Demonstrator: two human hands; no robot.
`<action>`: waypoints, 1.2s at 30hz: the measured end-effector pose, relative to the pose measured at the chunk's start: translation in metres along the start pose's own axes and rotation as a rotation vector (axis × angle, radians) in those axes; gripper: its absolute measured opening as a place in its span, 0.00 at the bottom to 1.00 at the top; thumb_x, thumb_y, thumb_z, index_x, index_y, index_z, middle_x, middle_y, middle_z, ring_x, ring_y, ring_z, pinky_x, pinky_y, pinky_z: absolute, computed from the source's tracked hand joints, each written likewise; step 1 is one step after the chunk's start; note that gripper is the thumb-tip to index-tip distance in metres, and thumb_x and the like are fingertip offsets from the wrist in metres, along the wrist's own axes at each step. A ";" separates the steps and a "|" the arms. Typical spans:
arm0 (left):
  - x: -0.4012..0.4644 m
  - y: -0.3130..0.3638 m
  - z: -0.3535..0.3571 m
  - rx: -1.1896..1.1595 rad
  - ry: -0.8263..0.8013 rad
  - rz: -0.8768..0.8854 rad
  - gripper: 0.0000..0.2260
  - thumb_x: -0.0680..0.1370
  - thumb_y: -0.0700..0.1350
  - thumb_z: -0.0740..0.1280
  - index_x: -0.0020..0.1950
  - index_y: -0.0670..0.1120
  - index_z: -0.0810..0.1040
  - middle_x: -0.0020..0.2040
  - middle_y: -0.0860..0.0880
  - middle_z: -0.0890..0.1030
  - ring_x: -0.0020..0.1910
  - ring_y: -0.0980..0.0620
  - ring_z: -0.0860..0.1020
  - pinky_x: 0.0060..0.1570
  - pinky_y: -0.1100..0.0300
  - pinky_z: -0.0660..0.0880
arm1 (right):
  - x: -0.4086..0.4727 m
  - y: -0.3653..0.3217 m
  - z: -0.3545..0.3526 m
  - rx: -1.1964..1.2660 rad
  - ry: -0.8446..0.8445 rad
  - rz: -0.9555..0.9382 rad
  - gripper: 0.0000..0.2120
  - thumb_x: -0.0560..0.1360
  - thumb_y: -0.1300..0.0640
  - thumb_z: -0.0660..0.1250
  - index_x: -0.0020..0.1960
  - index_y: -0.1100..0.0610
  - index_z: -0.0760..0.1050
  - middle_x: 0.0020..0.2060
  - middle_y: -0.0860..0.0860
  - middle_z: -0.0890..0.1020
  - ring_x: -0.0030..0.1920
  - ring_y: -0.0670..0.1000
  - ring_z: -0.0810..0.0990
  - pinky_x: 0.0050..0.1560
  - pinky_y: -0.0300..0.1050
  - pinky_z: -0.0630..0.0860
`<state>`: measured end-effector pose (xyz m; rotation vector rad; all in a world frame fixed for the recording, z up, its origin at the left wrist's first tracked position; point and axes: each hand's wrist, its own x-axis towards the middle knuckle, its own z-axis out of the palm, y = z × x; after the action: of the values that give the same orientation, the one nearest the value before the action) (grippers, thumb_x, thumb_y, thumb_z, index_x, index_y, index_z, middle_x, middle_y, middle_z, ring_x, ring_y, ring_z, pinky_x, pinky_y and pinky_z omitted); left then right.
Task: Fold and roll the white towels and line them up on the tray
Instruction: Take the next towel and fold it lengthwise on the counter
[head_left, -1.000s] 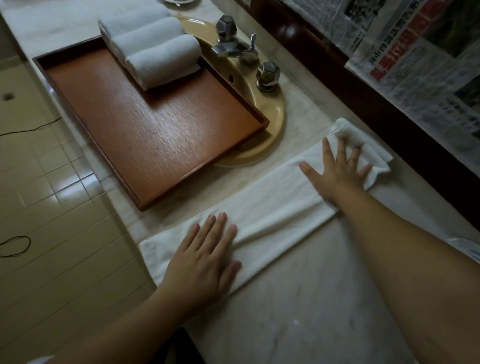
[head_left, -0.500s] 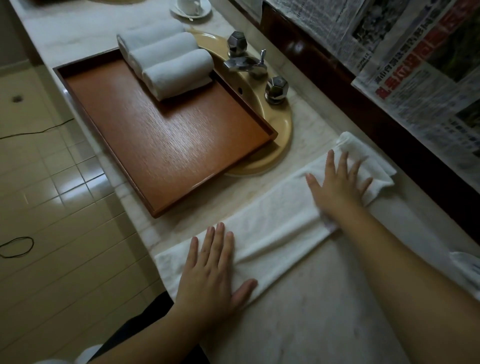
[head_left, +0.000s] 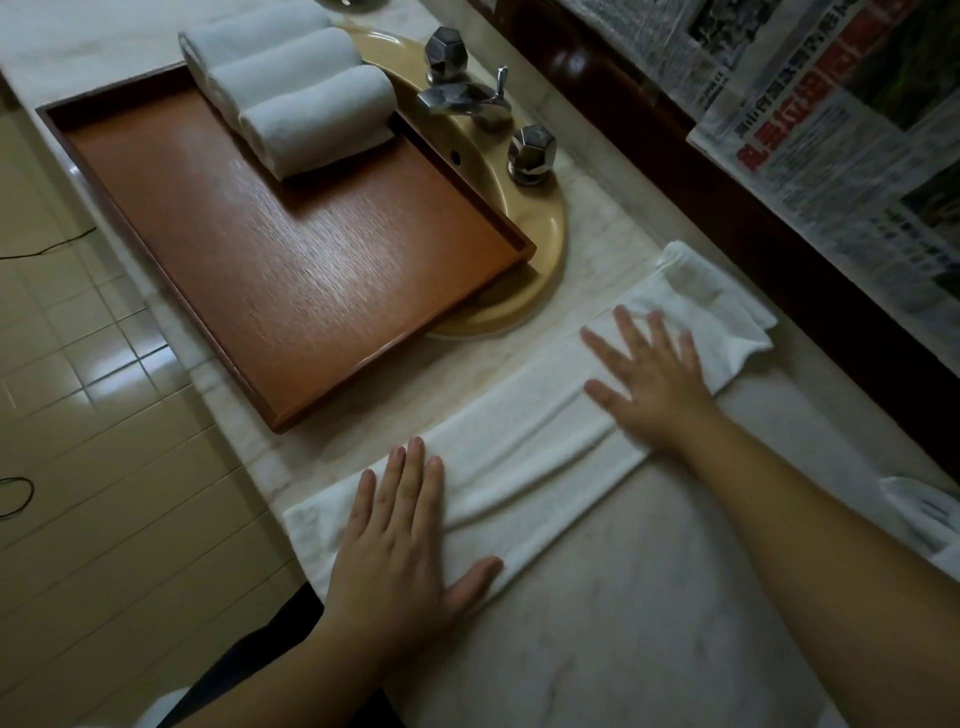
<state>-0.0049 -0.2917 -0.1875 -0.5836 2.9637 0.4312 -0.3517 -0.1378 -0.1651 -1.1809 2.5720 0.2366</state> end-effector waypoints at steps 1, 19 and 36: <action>-0.001 0.000 0.000 0.006 -0.001 0.002 0.49 0.78 0.76 0.56 0.84 0.39 0.54 0.85 0.40 0.50 0.85 0.42 0.49 0.79 0.39 0.53 | 0.006 0.010 0.000 0.018 0.008 0.054 0.32 0.76 0.23 0.37 0.77 0.27 0.31 0.82 0.45 0.33 0.82 0.58 0.33 0.79 0.66 0.37; 0.003 -0.035 -0.045 -0.048 -0.131 0.117 0.43 0.79 0.76 0.49 0.86 0.52 0.48 0.86 0.48 0.45 0.85 0.47 0.42 0.82 0.47 0.43 | -0.029 -0.060 -0.007 0.425 0.245 0.346 0.35 0.82 0.36 0.58 0.84 0.48 0.53 0.84 0.53 0.50 0.83 0.58 0.48 0.82 0.59 0.48; 0.037 -0.084 -0.083 -0.381 -0.370 -0.056 0.11 0.80 0.60 0.69 0.51 0.54 0.75 0.48 0.54 0.78 0.45 0.57 0.77 0.44 0.57 0.77 | -0.243 -0.340 0.100 0.470 0.573 0.468 0.16 0.69 0.43 0.77 0.56 0.45 0.85 0.42 0.47 0.71 0.39 0.53 0.76 0.35 0.49 0.76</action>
<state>-0.0093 -0.4034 -0.1350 -0.5459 2.5195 0.9911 0.0772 -0.1578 -0.1855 -0.5088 3.1041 -0.6733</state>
